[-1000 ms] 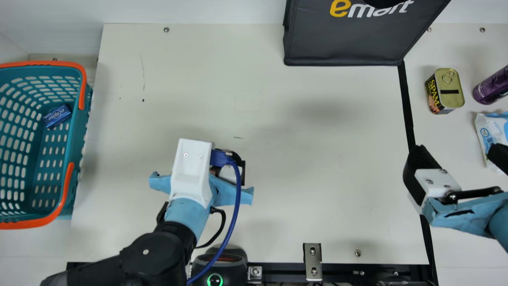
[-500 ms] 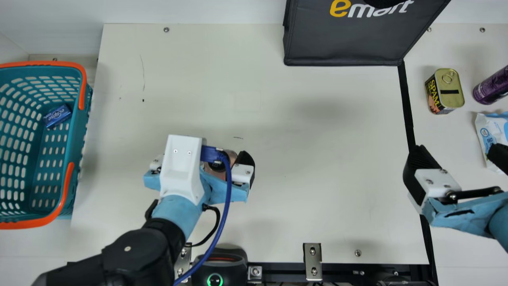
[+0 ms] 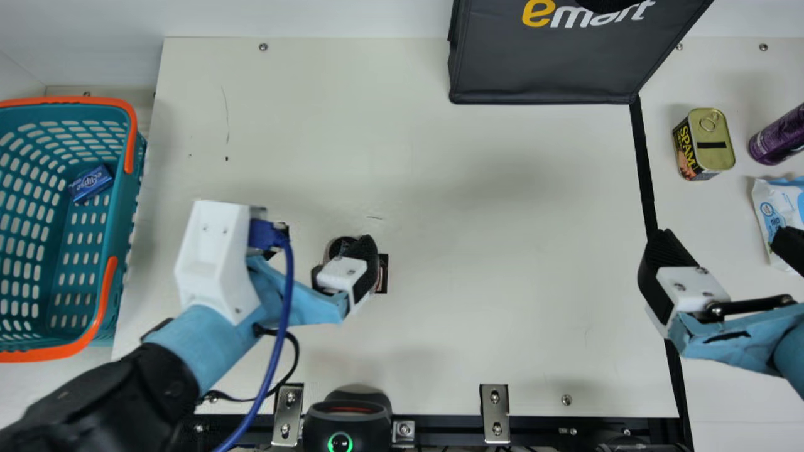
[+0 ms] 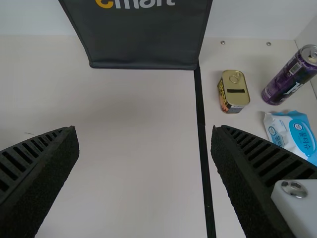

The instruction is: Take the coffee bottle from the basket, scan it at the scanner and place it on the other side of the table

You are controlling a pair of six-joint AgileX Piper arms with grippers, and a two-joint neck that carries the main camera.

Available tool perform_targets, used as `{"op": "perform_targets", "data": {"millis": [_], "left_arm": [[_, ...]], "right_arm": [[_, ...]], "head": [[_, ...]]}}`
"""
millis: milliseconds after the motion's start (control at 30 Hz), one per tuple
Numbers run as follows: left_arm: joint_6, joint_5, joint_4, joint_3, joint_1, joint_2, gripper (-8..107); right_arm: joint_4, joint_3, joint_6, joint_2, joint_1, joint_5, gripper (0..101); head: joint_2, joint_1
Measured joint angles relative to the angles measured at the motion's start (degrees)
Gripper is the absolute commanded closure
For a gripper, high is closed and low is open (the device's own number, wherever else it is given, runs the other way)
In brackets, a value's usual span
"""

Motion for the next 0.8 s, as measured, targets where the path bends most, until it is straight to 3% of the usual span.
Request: {"op": "perform_targets", "data": {"millis": [433,800], "left_arm": [[24.75,9.61,-19.28,-3.48,8.33,-7.8,9],[38.83,17.07,-30.45,-8.5,15.69,-6.82,9]], "right_arm": [[0.0,0.0,0.0,0.0,0.0,-0.05,6],[0.0,0.0,0.0,0.0,0.0,-0.05,6]], "head": [[-0.09,0.0],[0.0,0.0]]}}
